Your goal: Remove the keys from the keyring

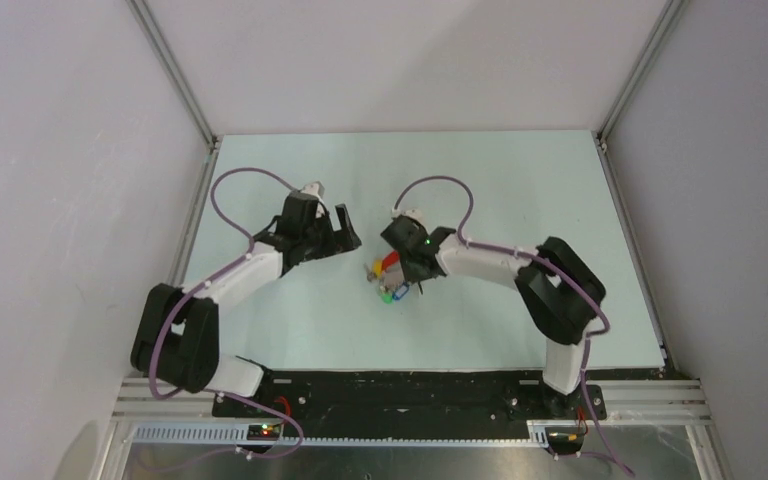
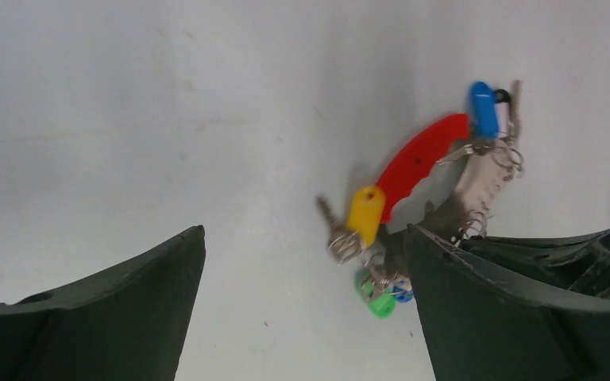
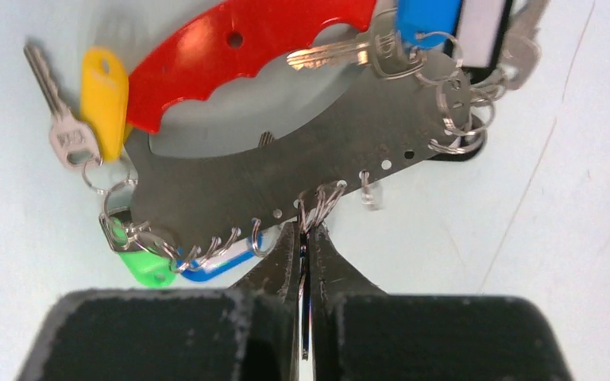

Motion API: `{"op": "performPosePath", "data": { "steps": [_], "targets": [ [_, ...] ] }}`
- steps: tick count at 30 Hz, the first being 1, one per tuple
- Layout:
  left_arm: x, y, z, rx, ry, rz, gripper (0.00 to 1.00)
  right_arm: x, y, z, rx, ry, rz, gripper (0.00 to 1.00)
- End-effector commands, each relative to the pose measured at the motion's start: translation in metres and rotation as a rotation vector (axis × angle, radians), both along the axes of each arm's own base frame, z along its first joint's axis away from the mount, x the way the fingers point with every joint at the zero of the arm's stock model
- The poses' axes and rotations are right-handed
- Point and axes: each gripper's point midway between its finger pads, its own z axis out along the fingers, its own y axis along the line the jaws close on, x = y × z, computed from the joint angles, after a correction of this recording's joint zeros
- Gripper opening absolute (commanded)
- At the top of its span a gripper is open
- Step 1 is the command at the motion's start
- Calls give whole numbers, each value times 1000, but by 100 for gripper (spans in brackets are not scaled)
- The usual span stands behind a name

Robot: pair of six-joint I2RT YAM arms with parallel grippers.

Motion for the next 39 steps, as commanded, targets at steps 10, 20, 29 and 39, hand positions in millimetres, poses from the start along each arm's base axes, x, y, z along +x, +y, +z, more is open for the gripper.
{"op": "performPosePath", "data": {
  "steps": [10, 20, 29, 39],
  "targets": [
    [-55, -63, 24, -230, -169, -318, 99, -53, -6, 118, 140, -468, 226, 0],
    [-68, -104, 61, -447, -177, -457, 98, -64, 1, 188, 306, -610, 414, 0],
    [-51, -101, 101, -561, -207, -395, 100, -76, -2, 233, 509, -638, 544, 0],
    [-72, -125, 110, -781, 53, -462, 96, -86, -6, 246, 632, -620, 675, 0]
  ]
}}
